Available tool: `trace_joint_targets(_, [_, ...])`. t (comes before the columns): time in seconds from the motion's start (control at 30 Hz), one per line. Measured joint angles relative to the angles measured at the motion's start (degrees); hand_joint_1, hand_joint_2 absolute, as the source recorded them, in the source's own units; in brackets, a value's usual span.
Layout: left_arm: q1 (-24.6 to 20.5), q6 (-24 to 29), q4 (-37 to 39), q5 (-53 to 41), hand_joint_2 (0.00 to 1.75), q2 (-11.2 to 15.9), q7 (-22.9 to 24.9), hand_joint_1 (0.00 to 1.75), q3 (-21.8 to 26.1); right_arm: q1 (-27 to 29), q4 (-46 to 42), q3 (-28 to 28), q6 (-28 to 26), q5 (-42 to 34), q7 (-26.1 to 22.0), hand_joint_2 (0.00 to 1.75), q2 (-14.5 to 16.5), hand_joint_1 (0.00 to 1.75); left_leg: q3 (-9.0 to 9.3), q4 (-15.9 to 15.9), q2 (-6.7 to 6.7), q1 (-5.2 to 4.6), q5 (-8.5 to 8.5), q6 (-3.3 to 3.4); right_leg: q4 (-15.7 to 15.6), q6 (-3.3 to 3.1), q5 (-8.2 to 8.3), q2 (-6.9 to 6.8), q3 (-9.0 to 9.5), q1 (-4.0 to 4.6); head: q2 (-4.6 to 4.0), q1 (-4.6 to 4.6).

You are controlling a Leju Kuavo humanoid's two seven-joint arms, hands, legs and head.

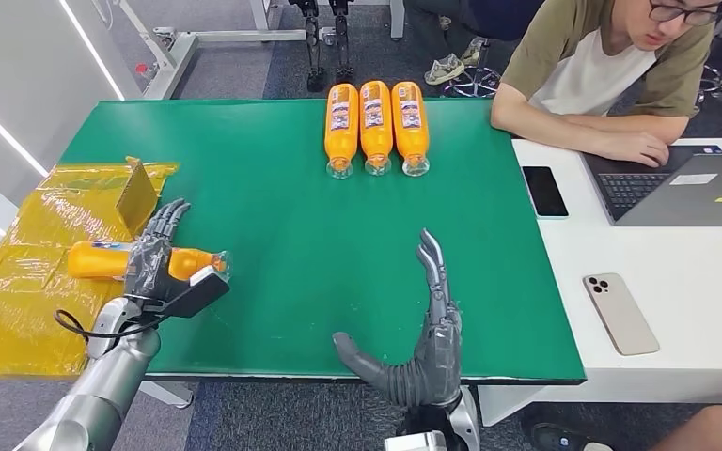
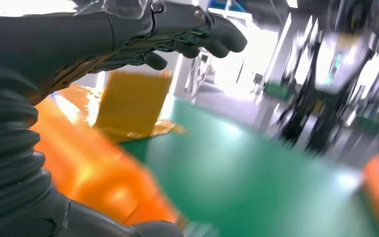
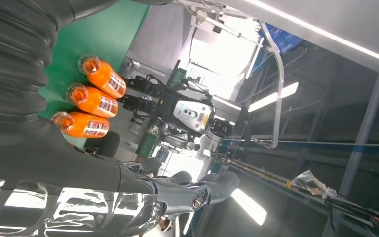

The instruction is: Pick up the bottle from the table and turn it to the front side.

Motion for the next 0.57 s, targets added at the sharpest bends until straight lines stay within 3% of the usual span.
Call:
trace_joint_targets(0.1, [2.67,2.39,-8.27,19.91,1.75,0.17,-2.4,0.0,-1.58,-0.01,0.18,0.0,0.26,-0.82,-0.33,1.75,0.0,0.0,0.0,0.0,0.04,0.0,0.0,0.0,0.0,0.0,0.0,0.06,-0.01,0.0,0.0,0.0])
trace_joint_targets(0.2, [6.34,8.93,-22.74,37.93,1.75,1.01,-2.78,0.0,-7.0,-0.02,0.58,0.0,0.43,-2.07,-0.83,1.75,0.0,0.0,-0.04,0.0,-0.02,0.01,-0.01,0.0,-0.01,0.01,-0.01,0.0,-0.04,0.01,0.0,-0.01])
trace_joint_targets(0.33, [9.61,12.36,-39.59,45.0,1.75,1.29,-2.91,0.0,-12.76,-0.12,1.14,0.01,0.24,-2.94,-1.2,1.75,0.0,0.0,-0.09,0.01,-0.25,-0.01,-0.05,0.01,-0.02,0.08,-0.1,-0.21,0.01,0.0,0.0,0.02])
trace_joint_targets(0.43, [12.17,8.97,-51.93,49.51,1.75,-1.39,-2.92,0.0,-14.23,-0.18,1.43,0.02,-0.96,-3.44,-1.01,1.75,0.0,0.0,-0.08,0.03,-0.12,-0.04,-0.14,0.02,-0.07,0.06,-0.07,-0.13,-0.01,-0.02,0.0,-0.01])
trace_joint_targets(0.57, [15.41,-2.03,-62.18,54.14,1.75,-8.57,-2.92,0.0,-14.28,-0.2,1.16,0.01,-2.39,-2.01,1.03,1.75,0.01,0.0,-0.07,0.04,-0.15,-0.09,-0.21,0.15,-0.12,0.2,-0.14,-0.19,0.07,-0.05,0.0,0.0])
